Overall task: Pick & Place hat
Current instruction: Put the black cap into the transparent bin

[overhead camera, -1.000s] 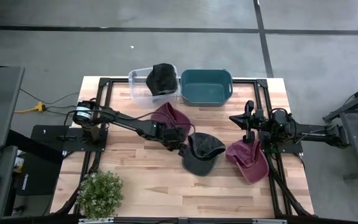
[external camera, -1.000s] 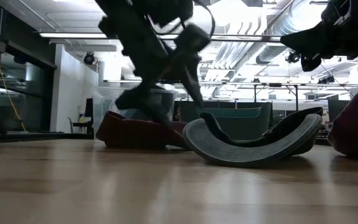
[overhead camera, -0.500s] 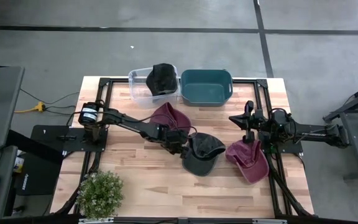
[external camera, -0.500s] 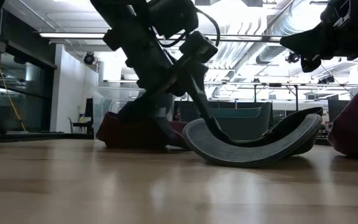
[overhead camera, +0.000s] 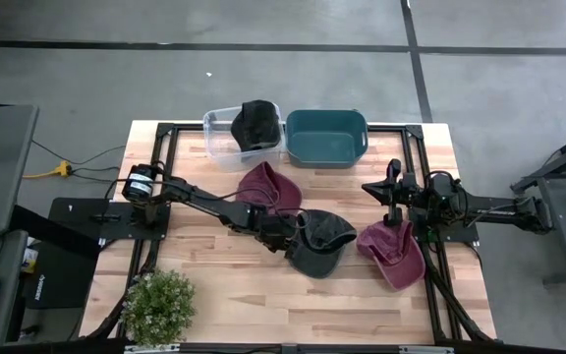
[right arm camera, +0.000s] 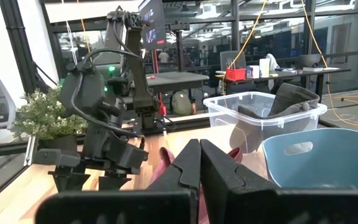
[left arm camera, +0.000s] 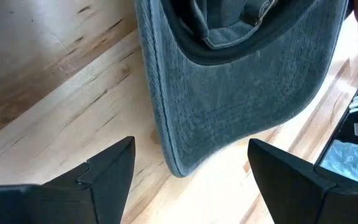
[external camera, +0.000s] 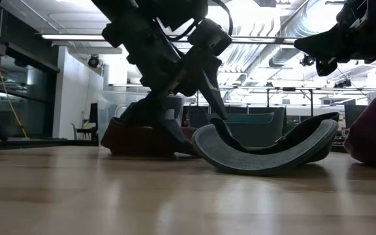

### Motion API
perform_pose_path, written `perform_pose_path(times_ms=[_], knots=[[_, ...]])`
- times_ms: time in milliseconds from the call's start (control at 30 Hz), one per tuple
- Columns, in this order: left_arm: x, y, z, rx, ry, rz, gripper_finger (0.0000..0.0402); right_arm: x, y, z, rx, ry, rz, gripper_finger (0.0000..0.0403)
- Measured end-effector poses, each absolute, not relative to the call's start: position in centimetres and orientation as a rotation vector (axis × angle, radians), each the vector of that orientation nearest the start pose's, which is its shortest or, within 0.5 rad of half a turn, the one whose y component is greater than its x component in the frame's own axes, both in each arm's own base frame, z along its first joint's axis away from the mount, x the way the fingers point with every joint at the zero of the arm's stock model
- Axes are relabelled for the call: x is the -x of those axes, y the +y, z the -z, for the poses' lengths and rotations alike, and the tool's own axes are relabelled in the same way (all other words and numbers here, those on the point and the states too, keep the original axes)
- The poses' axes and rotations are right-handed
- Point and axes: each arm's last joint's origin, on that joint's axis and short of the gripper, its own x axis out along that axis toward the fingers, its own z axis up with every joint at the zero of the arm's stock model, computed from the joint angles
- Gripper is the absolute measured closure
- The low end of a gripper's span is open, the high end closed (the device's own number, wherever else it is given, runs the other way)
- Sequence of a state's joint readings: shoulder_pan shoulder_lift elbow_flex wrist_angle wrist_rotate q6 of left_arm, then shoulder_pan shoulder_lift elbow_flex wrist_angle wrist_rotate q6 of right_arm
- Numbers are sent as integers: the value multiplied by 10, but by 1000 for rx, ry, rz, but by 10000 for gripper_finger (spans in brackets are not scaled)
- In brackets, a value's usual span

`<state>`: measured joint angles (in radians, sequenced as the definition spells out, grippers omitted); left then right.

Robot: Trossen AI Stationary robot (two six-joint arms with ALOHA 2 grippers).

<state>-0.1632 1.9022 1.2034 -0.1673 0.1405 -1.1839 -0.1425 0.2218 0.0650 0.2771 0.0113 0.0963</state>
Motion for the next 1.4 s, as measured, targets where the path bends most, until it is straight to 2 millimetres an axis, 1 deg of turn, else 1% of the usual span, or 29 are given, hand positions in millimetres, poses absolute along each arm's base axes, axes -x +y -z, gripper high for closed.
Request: perform_pose_path(times_ms=[733,833,1067,1333,1400], knots=[[-389,-67,-168,1088,903,-303,109,-109,-16,-194,-88,-128,148,402],[-389,-67,-168,1088,902,-303,119,-109,-16,-194,-88,-128,148,402],[-389,-67,-168,1088,900,-304,159,-109,-16,-194,-88,-128,147,402],[-390,-68,-169,1090,890,-293,175,-109,-16,-194,-88,-128,148,402],[-393,-68,-162,1096,898,-280,176,-109,-16,-194,-88,-128,148,402]])
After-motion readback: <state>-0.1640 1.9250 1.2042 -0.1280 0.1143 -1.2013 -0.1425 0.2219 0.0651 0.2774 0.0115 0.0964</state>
